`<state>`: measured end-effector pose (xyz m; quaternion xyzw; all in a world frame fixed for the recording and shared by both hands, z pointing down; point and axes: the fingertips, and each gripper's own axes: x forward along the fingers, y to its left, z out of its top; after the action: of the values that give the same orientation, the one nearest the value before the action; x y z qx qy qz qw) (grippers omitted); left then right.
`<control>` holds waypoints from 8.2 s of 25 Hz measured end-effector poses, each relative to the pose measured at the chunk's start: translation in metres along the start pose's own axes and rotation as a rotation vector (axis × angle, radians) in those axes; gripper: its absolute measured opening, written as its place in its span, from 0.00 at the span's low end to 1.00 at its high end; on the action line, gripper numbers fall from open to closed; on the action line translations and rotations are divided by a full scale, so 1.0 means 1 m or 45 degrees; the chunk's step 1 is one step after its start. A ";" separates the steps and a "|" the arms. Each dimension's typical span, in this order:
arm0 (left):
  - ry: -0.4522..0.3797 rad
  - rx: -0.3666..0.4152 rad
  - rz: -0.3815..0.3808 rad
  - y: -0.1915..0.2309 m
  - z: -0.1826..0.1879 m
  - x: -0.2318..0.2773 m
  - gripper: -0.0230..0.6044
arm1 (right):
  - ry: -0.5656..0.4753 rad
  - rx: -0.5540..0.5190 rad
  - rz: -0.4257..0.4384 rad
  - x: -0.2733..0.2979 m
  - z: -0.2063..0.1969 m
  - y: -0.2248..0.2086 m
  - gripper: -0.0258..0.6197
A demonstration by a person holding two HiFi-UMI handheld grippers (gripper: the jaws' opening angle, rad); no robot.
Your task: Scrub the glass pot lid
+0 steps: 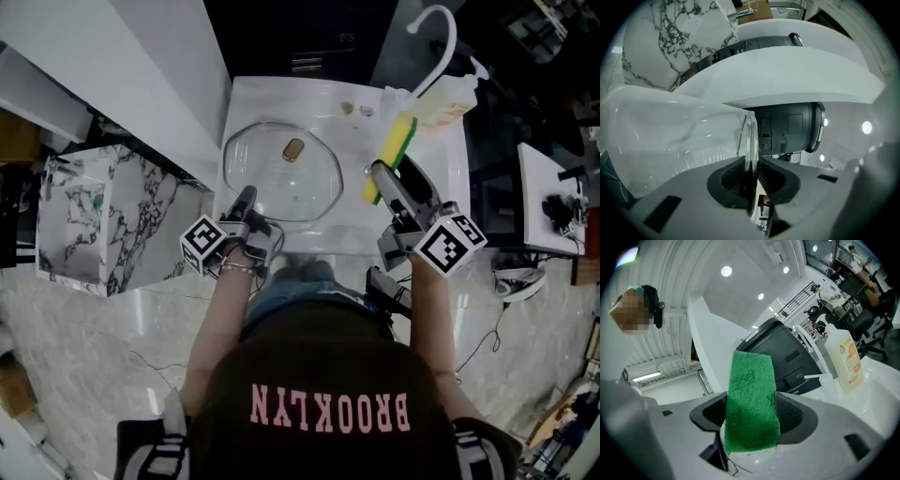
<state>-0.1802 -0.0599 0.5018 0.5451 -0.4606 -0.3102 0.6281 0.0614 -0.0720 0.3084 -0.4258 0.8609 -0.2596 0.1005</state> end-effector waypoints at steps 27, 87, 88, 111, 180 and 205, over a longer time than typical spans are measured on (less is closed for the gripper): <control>0.105 -0.195 -0.136 -0.024 -0.011 0.005 0.09 | 1.348 -0.517 0.097 0.025 -0.213 0.023 0.48; 0.088 -0.324 -0.092 -0.011 -0.015 0.011 0.11 | 1.548 -0.736 0.198 0.065 -0.213 0.013 0.49; 0.091 -0.328 -0.098 -0.011 -0.016 0.011 0.11 | 1.552 -0.738 0.179 0.066 -0.211 0.009 0.49; 0.125 -0.353 -0.058 -0.005 -0.018 0.003 0.13 | 1.807 -0.569 0.292 0.072 -0.212 -0.082 0.49; 0.181 -0.162 -0.106 -0.010 -0.013 -0.003 0.10 | 1.842 -0.980 0.466 0.164 -0.236 0.051 0.49; 0.164 -0.201 -0.056 -0.006 -0.017 0.004 0.10 | 1.893 -0.876 0.551 0.201 -0.244 0.044 0.49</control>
<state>-0.1625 -0.0582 0.4975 0.5227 -0.3814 -0.3235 0.6904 -0.1888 -0.1192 0.5012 0.0230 0.7965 -0.1708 -0.5795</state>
